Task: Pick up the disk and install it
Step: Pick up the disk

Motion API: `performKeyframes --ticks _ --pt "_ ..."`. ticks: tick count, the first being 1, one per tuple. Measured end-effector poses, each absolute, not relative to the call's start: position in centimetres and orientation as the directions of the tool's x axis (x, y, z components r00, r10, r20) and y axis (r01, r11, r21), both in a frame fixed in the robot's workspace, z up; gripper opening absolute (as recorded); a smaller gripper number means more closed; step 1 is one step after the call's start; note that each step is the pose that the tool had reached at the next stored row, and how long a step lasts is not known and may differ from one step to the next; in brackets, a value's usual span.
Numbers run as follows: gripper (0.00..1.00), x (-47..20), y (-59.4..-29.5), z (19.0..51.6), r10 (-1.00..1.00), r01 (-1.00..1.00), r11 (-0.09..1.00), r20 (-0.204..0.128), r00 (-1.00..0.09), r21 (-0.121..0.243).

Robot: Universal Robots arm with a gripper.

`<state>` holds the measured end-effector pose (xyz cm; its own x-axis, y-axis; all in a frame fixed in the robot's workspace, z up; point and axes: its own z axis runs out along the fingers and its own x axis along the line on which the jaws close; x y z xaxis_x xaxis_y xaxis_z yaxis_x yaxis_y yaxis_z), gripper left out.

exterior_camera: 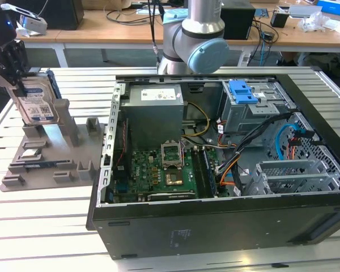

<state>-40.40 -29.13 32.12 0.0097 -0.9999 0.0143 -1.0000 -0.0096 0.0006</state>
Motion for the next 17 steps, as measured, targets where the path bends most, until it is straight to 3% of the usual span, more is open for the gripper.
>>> performKeyframes --ticks 17 --pt "0.37 -40.4 -29.1 35.5 -1.000 -1.000 -0.010 0.014 0.010 0.000"
